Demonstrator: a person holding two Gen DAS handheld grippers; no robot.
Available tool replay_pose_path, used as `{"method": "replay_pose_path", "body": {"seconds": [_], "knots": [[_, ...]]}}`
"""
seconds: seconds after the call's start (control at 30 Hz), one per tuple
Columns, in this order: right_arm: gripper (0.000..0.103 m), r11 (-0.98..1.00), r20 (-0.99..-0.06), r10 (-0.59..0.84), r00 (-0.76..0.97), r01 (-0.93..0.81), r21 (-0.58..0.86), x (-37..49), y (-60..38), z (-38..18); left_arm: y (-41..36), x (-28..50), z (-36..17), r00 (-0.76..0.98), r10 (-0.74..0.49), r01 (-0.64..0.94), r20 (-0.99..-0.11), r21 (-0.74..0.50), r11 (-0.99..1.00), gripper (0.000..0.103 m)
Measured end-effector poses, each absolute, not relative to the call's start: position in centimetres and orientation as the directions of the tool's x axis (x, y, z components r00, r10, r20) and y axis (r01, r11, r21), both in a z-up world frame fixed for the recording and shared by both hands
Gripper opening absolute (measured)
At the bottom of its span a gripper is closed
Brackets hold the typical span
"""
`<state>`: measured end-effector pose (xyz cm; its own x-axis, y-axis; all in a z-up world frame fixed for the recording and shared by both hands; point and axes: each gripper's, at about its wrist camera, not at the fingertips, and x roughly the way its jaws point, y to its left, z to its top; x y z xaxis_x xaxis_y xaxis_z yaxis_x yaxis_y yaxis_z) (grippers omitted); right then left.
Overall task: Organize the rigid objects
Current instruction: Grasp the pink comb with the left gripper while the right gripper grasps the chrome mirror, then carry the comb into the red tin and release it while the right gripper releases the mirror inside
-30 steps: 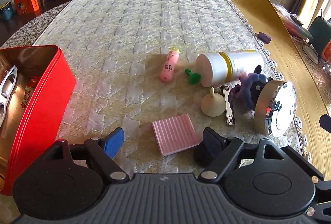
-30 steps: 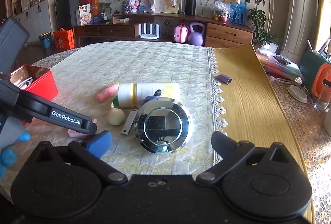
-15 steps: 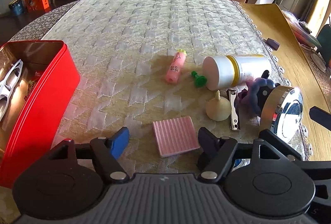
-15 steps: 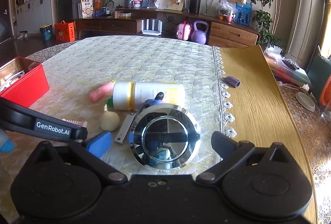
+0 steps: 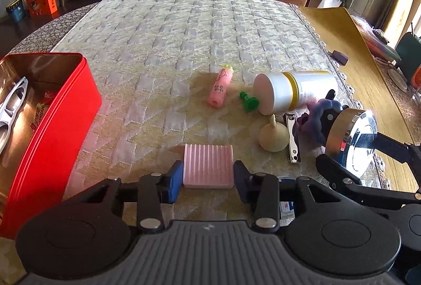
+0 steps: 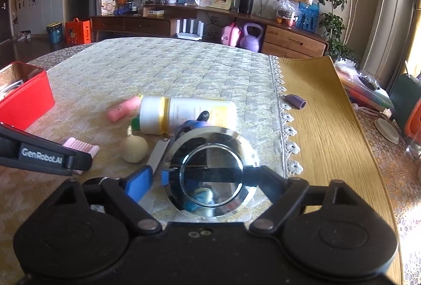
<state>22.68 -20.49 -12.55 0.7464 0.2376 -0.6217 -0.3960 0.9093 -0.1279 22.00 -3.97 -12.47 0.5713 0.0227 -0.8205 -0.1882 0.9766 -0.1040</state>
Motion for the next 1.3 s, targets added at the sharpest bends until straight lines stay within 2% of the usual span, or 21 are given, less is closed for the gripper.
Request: {"method": "replay_pose_path", "body": {"seconds": [0.5,1.3], "knots": [[0.077,0.915,-0.608,0.272,0.746,-0.396,-0.077,20.5,-20.6,-10.7,-3.7,20.5,-11.6,0.577,-0.013,-0.139,-0.817,-0.114,0.984,0.040],[0.077,0.870,-0.573,0.415,0.707,-0.493,0.023,14.1,-17.1,-3.7,1.5,14.2,-5.2,0.616,-0.021,-0.140,-0.787,-0.135,0.981,0.040]]}}
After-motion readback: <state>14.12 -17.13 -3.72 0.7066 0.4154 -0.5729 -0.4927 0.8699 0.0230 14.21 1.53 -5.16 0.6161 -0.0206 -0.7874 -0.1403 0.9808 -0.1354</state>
